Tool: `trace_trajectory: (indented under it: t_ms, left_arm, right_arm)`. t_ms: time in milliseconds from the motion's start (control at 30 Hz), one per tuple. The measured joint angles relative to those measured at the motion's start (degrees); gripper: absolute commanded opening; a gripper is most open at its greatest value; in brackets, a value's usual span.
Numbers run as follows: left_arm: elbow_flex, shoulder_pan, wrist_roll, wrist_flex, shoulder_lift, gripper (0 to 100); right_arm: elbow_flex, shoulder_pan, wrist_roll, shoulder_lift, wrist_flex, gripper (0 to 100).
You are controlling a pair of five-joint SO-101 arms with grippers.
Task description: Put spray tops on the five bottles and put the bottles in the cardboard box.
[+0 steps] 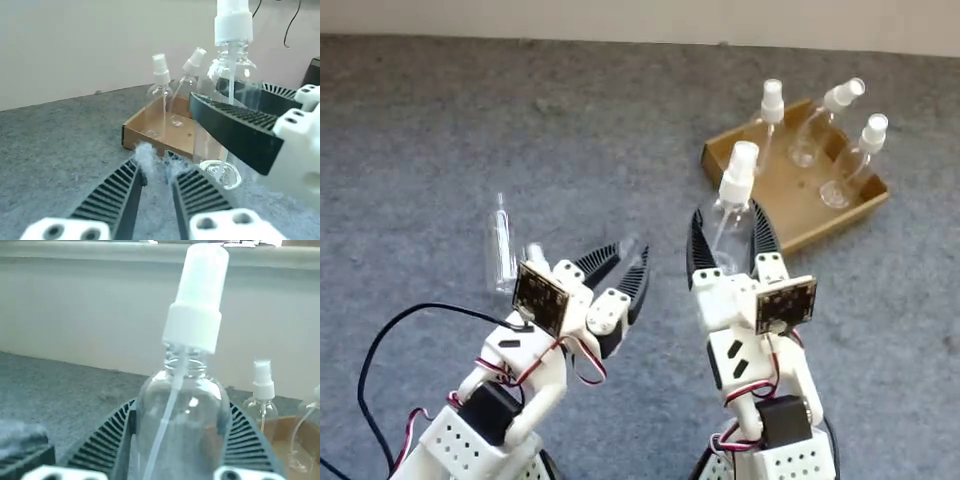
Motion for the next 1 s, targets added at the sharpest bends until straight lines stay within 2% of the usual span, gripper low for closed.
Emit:
trace_trajectory:
  t_ms: [633, 1000]
  left_arm:
    - [3.5, 12.5, 0.0, -0.2, 0.0, 0]
    - [9.2, 10.7, 0.0, -18.1, 0.0, 0]
  right_arm:
    - [-29.3, -1.5, -0.5, 36.9, 0.0, 17.3]
    - [-30.3, -13.0, -0.5, 38.8, 0.0, 17.3]
